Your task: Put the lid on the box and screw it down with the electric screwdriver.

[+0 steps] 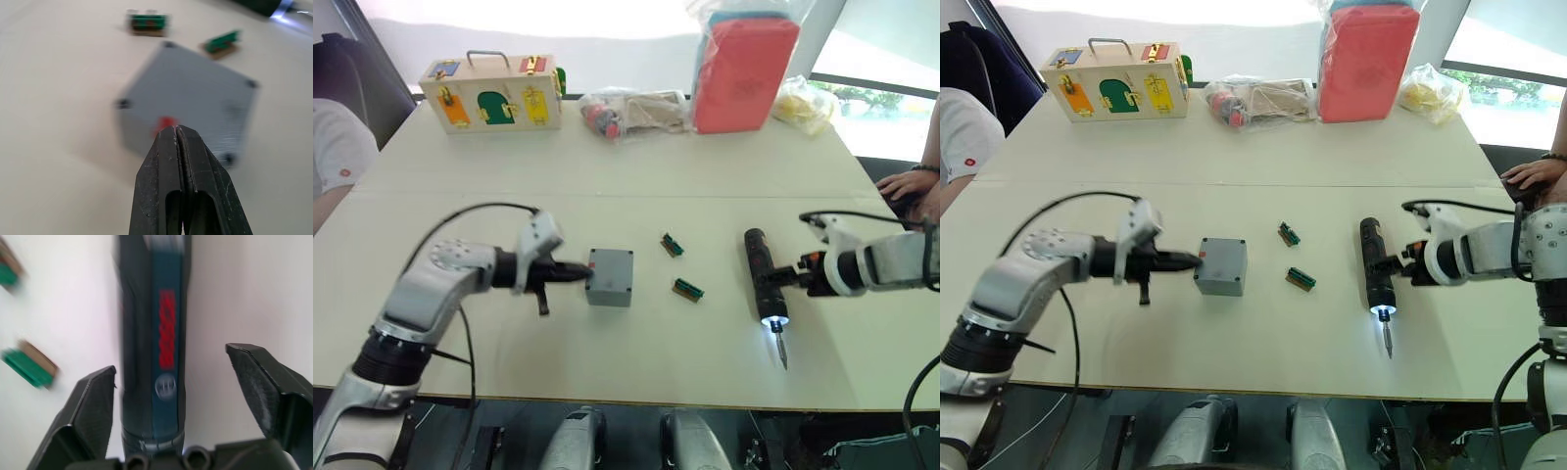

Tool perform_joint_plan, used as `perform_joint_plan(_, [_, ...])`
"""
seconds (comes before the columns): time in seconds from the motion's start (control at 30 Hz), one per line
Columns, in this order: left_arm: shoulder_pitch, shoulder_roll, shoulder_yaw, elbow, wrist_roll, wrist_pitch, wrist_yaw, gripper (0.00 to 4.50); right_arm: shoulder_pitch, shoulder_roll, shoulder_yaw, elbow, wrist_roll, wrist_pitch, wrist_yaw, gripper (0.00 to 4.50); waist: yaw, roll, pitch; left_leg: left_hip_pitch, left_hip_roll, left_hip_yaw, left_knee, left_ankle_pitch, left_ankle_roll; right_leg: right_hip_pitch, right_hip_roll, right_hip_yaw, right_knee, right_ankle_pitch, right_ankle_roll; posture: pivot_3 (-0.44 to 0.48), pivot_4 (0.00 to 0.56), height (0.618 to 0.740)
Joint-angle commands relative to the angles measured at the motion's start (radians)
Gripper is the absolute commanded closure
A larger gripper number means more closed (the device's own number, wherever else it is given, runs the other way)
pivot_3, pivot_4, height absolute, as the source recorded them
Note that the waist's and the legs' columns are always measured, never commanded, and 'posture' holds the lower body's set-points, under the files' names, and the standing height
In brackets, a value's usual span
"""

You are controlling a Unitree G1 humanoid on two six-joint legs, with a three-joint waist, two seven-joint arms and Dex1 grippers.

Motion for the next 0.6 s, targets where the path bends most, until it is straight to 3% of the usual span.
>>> perform_joint_plan(0.03, [-0.003, -0.043, 0.116, 0.007, -0.042, -0.037, 0.061, 4.50, -0.081, -0.037, -0.065, -0.125, -0.038, -0.084, 0.235, 0.62, 0.001, 0.000, 0.000, 0.000, 0.000, 0.000, 0.000, 0.000, 0.000, 0.000, 0.000, 0.000, 0.000, 0.000, 0.000, 0.000, 0.150, 0.738])
perform_joint_plan(0.17, [0.016, -0.013, 0.100, 0.064, -0.053, 0.039, 0.021, 4.50, 0.036, 0.019, -0.046, -0.378, -0.158, -0.306, 0.417, 0.62, 0.004, -0.004, -0.002, 0.000, 0.001, -0.002, -0.001, 0.000, 0.000, 0.000, 0.000, -0.001, 0.000, 0.000, 0.000, 0.000, 0.150, 0.738])
perform_joint_plan(0.27, [0.052, -0.006, 0.023, 0.089, 0.032, 0.012, 0.051, 4.50, 0.143, 0.072, 0.074, -0.546, -0.351, -0.510, 0.493, 0.62, 0.002, -0.004, -0.002, 0.000, 0.000, -0.001, 0.000, 0.000, 0.000, 0.000, -0.001, 0.000, 0.001, 0.001, 0.001, 0.000, 0.150, 0.738])
perform_joint_plan(0.4, [0.095, -0.022, -0.020, 0.038, 0.036, 0.020, 0.040, 4.50, 0.221, 0.107, 0.242, -0.606, -0.608, -0.692, 0.547, 0.62, 0.003, -0.004, -0.002, 0.000, 0.000, -0.001, 0.004, 0.000, 0.000, 0.000, -0.001, 0.000, 0.004, 0.001, 0.002, 0.000, 0.150, 0.738])
perform_joint_plan(0.6, [0.122, -0.033, -0.063, -0.013, 0.042, 0.024, 0.025, 4.50, 0.283, 0.209, 0.355, -0.615, -0.718, -0.713, 0.583, 0.62, 0.005, -0.004, -0.002, -0.002, 0.000, -0.002, 0.007, 0.000, -0.001, 0.000, -0.001, 0.000, 0.004, 0.001, 0.001, 0.000, 0.150, 0.738])
